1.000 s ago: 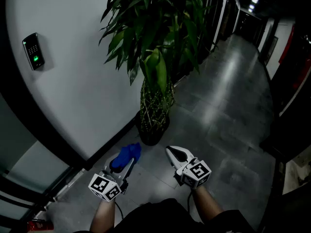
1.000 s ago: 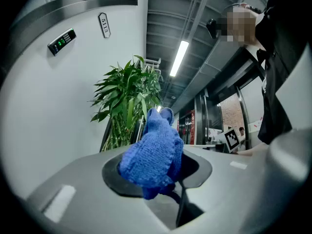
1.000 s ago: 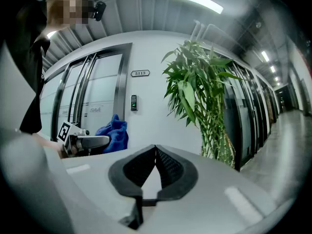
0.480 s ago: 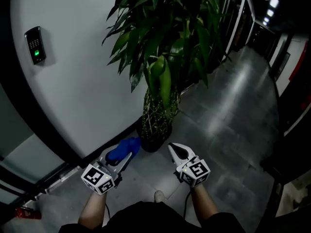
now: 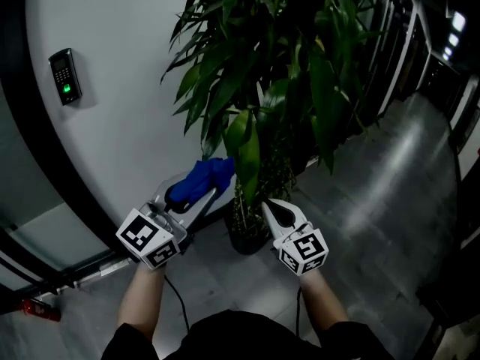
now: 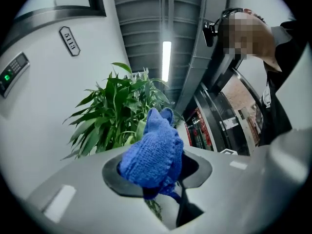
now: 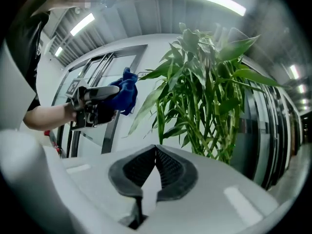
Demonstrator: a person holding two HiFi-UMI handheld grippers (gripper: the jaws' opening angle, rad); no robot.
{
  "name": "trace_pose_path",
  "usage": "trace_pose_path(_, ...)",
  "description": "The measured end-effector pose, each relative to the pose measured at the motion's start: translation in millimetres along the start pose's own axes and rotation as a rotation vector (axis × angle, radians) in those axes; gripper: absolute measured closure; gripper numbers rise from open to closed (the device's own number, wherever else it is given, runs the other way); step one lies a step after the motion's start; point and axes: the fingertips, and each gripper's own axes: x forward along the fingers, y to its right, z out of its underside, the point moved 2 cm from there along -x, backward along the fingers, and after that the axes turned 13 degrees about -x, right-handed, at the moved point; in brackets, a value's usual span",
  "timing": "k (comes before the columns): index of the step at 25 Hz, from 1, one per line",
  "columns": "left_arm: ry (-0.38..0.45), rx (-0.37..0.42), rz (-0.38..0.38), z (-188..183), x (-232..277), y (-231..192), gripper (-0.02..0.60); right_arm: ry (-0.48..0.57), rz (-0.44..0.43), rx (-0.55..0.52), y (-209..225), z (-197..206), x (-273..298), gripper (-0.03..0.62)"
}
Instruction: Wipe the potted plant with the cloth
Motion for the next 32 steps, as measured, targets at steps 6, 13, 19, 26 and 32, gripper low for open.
trace_pose_path(6,-0.018,0.104,-0.013,-26.0,30.3,-9.3,0.425,0.065,-0.052,-0.052,31.8,-19.9,40.7,0.591)
trace_pose_path(13,-0.061,0.294,0.040,-73.4,58.1,-3.8,0.425,0.111,-0.032,-0.140,34.5,-54.9,76.4,0.591)
trace_pose_path(19,-0.150,0.505,0.048,-63.8,101.0,4.5,0.425,0.145,0.018,-0.183,32.2,-75.7,87.0,0.591)
trace_pose_path(26,-0.233,0.489,0.068,-27.5,105.1,3.7,0.425,0.197,-0.004,-0.071,18.6,-86.8,84.7,0.591)
trace_pose_path(32,-0.252,0.484,0.071,-15.0,93.8,4.6,0.425,0.218,-0.027,-0.041,5.7,-89.9,86.3,0.591)
